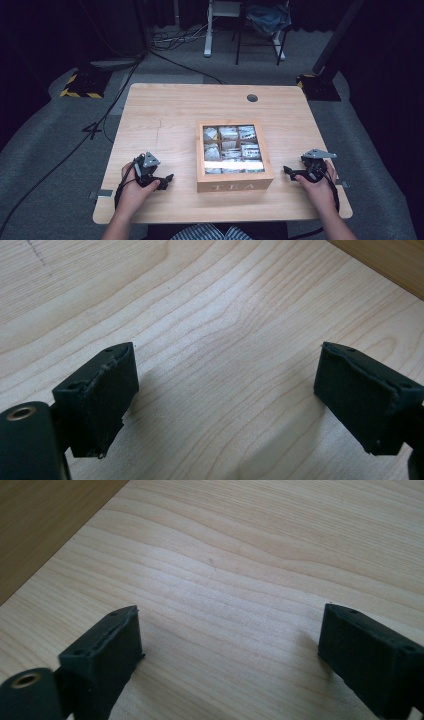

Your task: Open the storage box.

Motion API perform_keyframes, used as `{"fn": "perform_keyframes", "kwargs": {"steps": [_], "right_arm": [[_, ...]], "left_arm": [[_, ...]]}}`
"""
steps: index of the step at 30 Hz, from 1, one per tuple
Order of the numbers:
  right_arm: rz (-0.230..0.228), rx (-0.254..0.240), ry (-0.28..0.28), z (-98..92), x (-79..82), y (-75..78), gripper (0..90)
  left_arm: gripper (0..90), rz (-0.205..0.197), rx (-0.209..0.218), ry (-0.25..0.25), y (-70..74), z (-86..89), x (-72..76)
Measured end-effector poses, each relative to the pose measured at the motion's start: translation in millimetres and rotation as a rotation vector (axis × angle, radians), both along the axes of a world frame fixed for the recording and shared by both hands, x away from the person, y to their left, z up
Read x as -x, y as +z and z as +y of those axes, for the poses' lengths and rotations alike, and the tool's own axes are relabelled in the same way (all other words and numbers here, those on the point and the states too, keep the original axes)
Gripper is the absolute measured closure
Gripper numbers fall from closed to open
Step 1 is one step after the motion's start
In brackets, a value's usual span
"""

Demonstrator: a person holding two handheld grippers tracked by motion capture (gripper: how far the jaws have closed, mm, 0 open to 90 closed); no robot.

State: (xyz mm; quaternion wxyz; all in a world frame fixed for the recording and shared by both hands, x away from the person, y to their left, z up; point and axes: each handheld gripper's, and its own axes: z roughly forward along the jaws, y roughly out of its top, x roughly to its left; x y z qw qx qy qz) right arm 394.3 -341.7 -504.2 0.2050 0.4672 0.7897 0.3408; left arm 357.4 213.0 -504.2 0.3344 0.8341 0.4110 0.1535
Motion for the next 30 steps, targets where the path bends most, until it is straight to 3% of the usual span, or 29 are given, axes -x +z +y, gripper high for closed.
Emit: {"fn": "perform_keyframes", "kwargs": {"steps": [10,20,23,30], "right_arm": [[-0.016,-0.010,0.021,-7.0,9.4,0.8,22.1],[-0.017,-0.013,0.032,-9.2,13.4,0.9,23.3],[-0.018,-0.012,0.033,-9.1,13.5,0.9,23.7],[-0.028,-0.024,0.053,-10.7,15.8,1.4,34.4]], "left_arm": [[11.2,0.000,0.001,-0.021,-0.1,-1.0,-2.2],[11.2,-0.007,-0.004,-0.032,0.1,-3.1,-5.0],[11.3,-0.001,0.005,-0.012,-0.4,-6.0,-4.7],[11.9,-0.005,0.005,-0.006,-0.5,-7.8,-5.6]]}}
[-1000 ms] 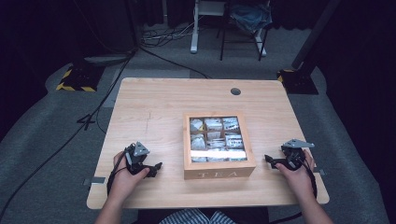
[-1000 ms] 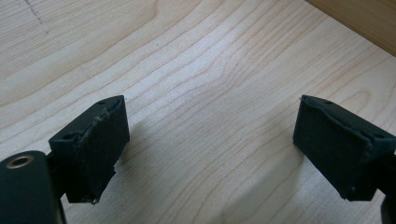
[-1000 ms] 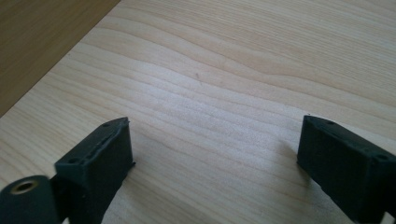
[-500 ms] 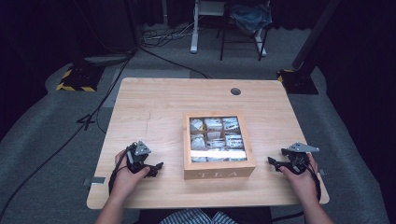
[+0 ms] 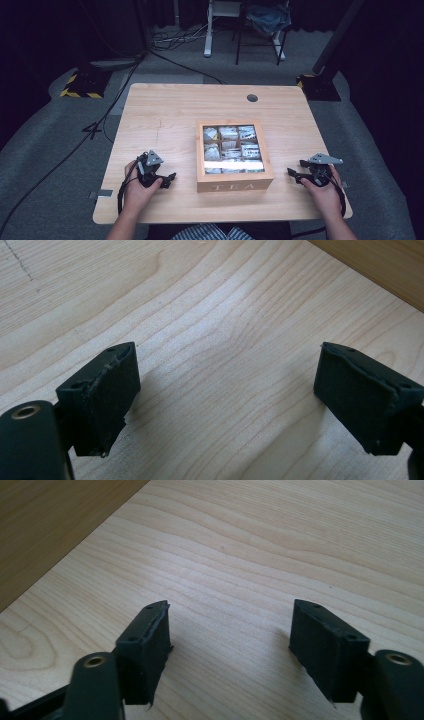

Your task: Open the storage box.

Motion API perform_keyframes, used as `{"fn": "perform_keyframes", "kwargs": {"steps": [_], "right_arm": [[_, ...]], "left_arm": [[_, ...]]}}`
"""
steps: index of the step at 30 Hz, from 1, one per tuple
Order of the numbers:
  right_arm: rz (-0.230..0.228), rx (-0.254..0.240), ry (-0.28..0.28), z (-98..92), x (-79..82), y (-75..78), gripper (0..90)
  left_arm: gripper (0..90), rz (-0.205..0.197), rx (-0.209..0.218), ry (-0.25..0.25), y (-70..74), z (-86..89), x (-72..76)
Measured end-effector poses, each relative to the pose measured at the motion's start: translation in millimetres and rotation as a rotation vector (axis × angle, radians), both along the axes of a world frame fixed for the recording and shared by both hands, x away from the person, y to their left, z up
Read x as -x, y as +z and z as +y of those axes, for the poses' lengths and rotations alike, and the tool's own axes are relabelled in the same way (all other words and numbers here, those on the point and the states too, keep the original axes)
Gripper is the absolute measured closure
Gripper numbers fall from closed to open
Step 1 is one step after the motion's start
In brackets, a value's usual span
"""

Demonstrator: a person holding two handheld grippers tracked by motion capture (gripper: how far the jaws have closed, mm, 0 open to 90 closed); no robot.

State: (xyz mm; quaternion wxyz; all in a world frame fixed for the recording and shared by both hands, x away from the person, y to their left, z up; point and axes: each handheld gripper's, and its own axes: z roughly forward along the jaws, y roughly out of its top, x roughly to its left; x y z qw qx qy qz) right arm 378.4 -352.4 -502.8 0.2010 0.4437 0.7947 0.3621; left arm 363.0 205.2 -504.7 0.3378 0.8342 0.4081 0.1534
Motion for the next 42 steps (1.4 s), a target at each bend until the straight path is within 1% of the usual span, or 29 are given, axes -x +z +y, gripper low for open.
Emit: {"fn": "perform_keyframes", "kwargs": {"steps": [3,5,6,9,10,13,14,16,17,19,27,34,38,39,40,42], "right_arm": [[0.002,-0.012,-0.008,-2.0,0.6,1.3,40.2],[-0.008,-0.030,-0.012,-3.5,1.6,5.1,40.8],[-0.023,-0.035,-0.014,-3.9,2.2,7.7,41.0],[-0.036,-0.049,-0.008,-3.5,6.4,17.3,42.2],[-0.045,-0.058,-0.005,-2.3,7.9,20.2,42.2],[-0.068,-0.047,0.023,2.0,12.4,27.9,42.2],[-0.070,-0.046,0.028,4.1,14.0,30.1,42.2],[-0.071,-0.052,0.043,8.2,16.5,33.8,42.1],[-0.076,-0.053,0.050,10.2,17.4,35.3,42.0],[-0.080,-0.057,0.062,13.8,19.3,38.3,42.0],[-0.075,-0.082,0.108,26.1,31.0,48.5,41.8],[-0.096,-0.103,0.159,34.9,42.1,60.9,41.4],[-0.095,-0.122,0.192,40.3,48.1,67.2,41.3],[-0.095,-0.122,0.192,40.3,48.1,67.2,41.3],[-0.092,-0.126,0.212,44.3,50.9,69.7,41.0],[-0.084,-0.127,0.234,48.9,53.1,71.2,40.8]], "left_arm": [[12.0,-0.001,-0.003,-0.005,0.2,0.0,-0.6],[12.0,-0.004,-0.008,-0.008,0.5,0.2,-1.3],[12.0,-0.006,-0.010,-0.009,0.6,0.2,-1.8],[12.1,0.004,0.001,-0.012,0.2,-0.4,-2.2],[12.1,0.001,-0.005,-0.016,0.4,-0.1,-2.6],[12.1,0.007,-0.003,-0.024,0.7,-0.5,-4.0],[12.1,0.002,-0.009,-0.023,0.8,-0.5,-4.6],[12.1,0.003,0.002,-0.030,0.2,-1.2,-5.8],[12.1,-0.002,-0.004,-0.037,0.3,-0.9,-6.6],[12.1,0.009,0.000,-0.032,0.6,-1.5,-6.4],[12.1,0.006,0.000,-0.031,0.4,-1.7,-6.5],[12.1,0.006,0.000,-0.031,0.4,-1.7,-6.5],[12.1,0.007,0.000,-0.031,0.5,-1.7,-6.5],[12.1,0.007,0.000,-0.031,0.5,-1.7,-6.5],[12.1,0.006,0.000,-0.031,0.4,-1.7,-6.5],[12.1,0.006,0.000,-0.031,0.4,-1.7,-6.5]]}}
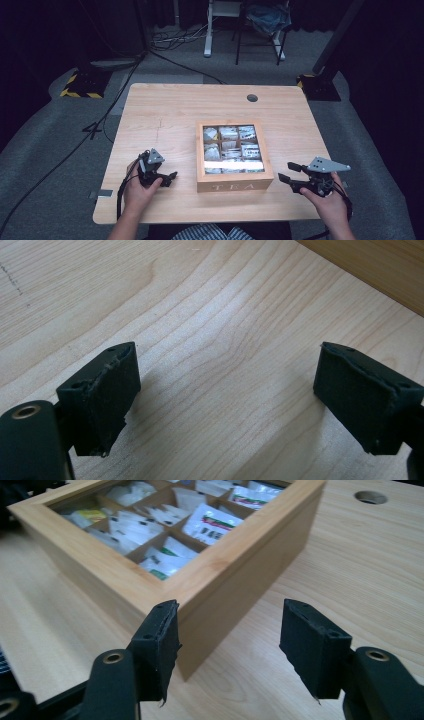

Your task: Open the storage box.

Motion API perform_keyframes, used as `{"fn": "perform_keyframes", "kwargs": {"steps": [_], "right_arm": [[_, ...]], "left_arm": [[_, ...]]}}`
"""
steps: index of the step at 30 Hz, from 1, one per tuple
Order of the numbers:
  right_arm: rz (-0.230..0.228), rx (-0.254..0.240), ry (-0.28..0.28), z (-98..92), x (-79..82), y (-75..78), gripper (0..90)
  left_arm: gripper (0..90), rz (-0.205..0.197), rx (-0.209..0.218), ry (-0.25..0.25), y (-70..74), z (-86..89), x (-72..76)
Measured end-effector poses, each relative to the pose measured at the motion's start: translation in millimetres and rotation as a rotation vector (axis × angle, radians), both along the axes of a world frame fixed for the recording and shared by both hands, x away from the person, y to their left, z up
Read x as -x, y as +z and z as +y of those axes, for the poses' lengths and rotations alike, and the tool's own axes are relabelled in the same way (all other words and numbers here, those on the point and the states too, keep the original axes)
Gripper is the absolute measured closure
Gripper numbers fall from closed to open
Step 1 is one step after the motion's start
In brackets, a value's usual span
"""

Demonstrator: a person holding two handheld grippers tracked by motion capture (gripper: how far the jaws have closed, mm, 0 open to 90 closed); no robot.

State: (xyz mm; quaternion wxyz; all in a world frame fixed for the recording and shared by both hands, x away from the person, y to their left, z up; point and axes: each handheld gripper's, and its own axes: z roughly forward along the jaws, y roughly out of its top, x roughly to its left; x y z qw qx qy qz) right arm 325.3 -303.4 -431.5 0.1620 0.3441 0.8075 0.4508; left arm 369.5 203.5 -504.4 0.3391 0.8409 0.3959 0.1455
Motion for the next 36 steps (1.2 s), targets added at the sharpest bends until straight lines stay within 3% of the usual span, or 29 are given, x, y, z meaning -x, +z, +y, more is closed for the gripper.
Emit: {"fn": "perform_keyframes", "kwargs": {"steps": [8,16,28,36], "right_arm": [[0.043,-0.009,0.082,17.8,3.5,-2.9,40.3],[0.071,0.020,0.107,26.1,0.7,-13.0,41.2],[0.048,0.096,0.123,29.5,2.3,-15.4,64.3],[0.049,0.114,0.108,30.9,5.7,-12.3,70.7]], "left_arm": [[12.1,0.002,-0.001,-0.001,0.2,0.1,0.0],[12.1,0.000,0.000,0.000,0.0,0.0,0.0],[12.1,0.000,0.000,0.000,0.0,0.0,0.0],[12.1,0.001,-0.001,0.000,0.1,0.0,0.0]]}}
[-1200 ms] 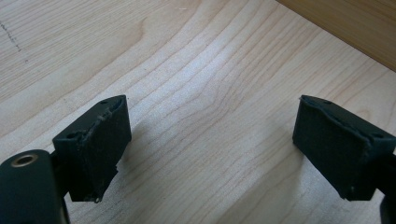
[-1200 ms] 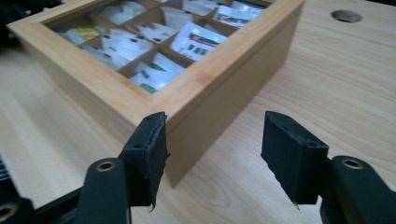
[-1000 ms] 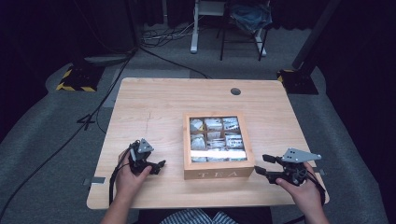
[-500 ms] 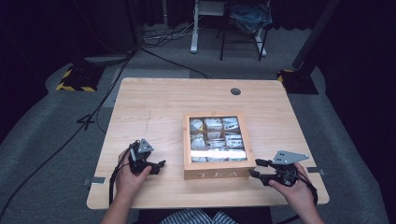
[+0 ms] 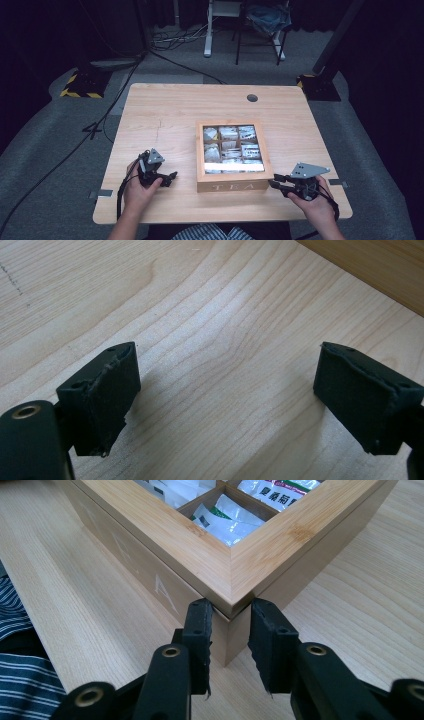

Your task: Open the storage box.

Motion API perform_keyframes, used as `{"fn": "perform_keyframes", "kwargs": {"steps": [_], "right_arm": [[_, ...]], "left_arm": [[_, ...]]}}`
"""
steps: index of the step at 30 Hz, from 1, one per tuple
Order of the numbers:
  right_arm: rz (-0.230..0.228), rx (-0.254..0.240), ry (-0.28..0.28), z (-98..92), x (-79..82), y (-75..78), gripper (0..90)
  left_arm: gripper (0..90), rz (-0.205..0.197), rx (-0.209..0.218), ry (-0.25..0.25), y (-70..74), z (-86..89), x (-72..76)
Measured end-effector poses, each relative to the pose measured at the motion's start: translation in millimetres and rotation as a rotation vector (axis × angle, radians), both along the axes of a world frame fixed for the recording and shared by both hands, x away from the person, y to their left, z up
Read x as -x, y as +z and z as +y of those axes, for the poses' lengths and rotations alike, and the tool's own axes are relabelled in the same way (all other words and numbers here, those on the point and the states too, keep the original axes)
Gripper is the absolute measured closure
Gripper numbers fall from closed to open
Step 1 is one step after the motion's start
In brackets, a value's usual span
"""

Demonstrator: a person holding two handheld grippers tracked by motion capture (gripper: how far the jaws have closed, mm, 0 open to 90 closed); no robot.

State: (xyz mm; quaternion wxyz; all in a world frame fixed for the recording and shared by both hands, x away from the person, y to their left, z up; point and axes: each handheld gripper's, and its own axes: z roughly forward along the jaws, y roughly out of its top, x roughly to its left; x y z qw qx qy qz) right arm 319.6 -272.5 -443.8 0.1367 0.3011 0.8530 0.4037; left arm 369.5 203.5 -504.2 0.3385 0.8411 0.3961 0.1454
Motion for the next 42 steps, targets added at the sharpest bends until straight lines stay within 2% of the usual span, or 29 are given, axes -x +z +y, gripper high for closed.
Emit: {"fn": "perform_keyframes", "kwargs": {"steps": [7,16,26,36,42], "right_arm": [[-0.008,0.024,-0.025,3.5,2.6,5.4,72.4],[-0.025,0.007,-0.049,4.0,5.0,11.5,72.6],[-0.048,-0.069,-0.084,2.8,3.8,26.0,73.9],[-0.050,-0.114,-0.101,2.9,-1.0,37.0,75.6],[-0.071,-0.139,-0.110,4.2,-6.2,45.7,78.1]], "left_arm": [[12.1,0.000,0.000,0.001,0.0,-0.1,0.0],[12.1,0.001,-0.001,-0.001,0.1,0.0,0.0],[12.1,0.002,-0.001,-0.001,0.2,0.1,0.0],[12.1,0.002,-0.001,-0.001,0.2,0.1,-0.1],[12.1,0.002,-0.001,-0.001,0.2,0.1,-0.1]]}}
